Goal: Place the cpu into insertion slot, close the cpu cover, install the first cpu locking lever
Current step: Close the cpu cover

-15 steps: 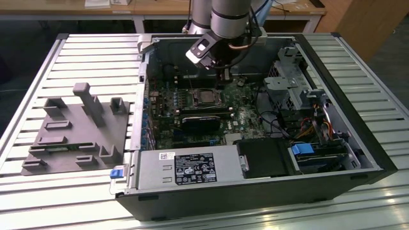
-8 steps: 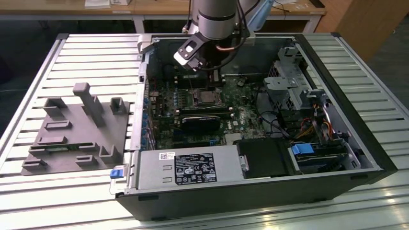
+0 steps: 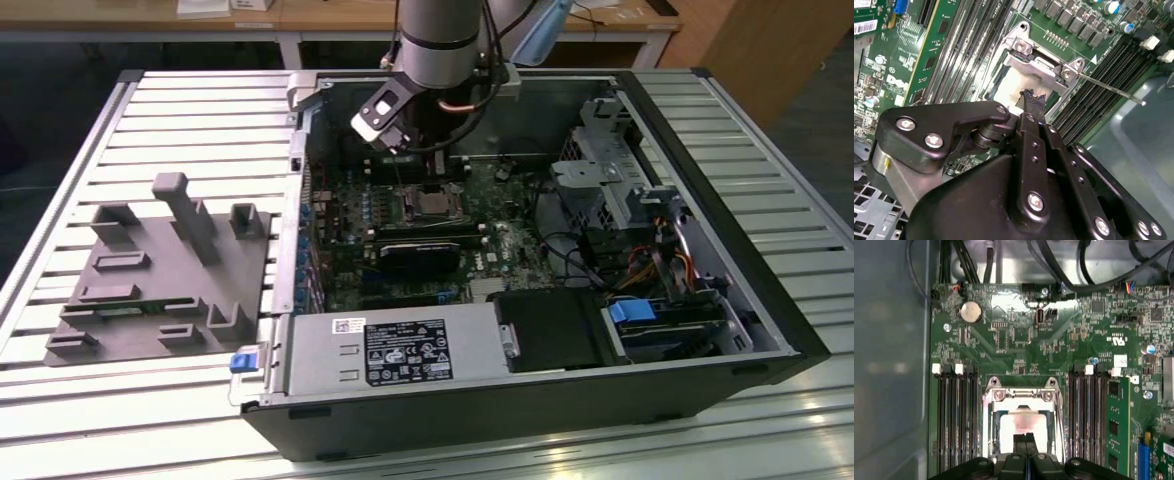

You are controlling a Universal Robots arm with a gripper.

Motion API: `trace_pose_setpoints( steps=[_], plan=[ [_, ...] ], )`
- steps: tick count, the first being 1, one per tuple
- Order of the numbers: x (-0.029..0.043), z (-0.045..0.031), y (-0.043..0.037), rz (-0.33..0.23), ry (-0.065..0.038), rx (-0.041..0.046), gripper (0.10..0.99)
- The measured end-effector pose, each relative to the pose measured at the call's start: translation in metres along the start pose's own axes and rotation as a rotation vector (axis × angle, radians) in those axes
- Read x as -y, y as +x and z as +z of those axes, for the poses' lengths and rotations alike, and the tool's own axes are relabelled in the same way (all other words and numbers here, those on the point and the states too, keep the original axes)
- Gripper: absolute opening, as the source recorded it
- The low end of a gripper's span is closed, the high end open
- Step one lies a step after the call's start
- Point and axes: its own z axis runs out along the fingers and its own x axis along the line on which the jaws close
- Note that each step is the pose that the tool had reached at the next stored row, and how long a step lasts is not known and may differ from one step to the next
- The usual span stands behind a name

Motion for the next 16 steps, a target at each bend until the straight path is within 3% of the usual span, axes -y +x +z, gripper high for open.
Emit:
trace_pose_setpoints(
  steps=[5, 16],
  plan=[
    [0.0001, 0.0, 0.0, -0.011, 0.0, -0.0003, 0.102],
    [0.0001, 0.0004, 0.0, -0.205, 0.003, -0.0062, 0.102]
  ],
)
